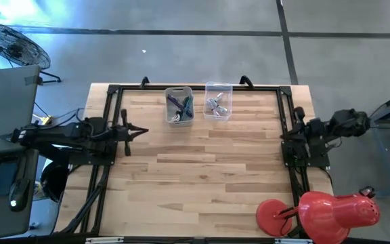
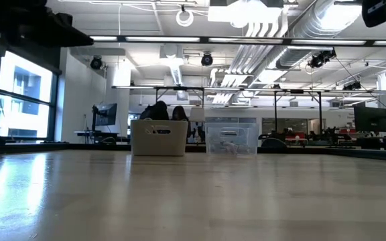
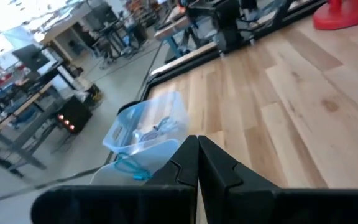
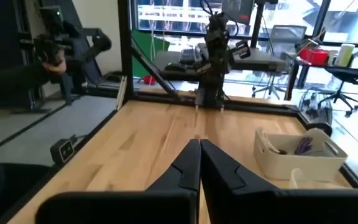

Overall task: Pick & Place USB Port
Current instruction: Return to Home Position

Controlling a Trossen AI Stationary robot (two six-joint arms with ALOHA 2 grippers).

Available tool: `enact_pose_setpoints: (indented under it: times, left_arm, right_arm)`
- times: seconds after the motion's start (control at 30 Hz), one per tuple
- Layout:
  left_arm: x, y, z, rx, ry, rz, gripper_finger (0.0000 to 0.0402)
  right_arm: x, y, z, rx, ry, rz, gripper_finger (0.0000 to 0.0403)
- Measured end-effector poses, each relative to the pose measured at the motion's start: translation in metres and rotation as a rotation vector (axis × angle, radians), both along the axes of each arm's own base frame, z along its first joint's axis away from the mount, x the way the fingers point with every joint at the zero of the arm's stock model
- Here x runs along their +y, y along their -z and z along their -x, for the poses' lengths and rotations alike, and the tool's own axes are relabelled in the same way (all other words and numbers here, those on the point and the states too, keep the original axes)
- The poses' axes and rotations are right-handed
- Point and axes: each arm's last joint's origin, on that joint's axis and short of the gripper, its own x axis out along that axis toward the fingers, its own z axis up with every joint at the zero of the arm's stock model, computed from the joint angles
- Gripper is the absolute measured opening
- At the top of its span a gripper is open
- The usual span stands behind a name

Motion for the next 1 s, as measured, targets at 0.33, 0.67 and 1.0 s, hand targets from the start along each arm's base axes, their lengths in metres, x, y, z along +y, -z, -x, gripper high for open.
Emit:
enact_pose_setpoints:
  times: [0.33, 0.67, 1.0]
  left_arm:
    - [-0.004, 0.029, -0.011, -0.087, 0.127, -0.015, 0.0]
    - [-0.006, 0.047, -0.014, -0.147, 0.204, 0.006, 0.0]
    - [-0.007, 0.069, -0.015, -0.19, 0.222, 0.019, 0.0]
  right_arm:
    - [0.015, 0.035, -0.033, -0.034, -0.049, -0.021, 0.0]
    - [0.019, 0.052, -0.046, -0.056, -0.036, 0.0, 0.0]
    - [0.021, 0.058, -0.05, -0.076, -0.028, -0.009, 0.0]
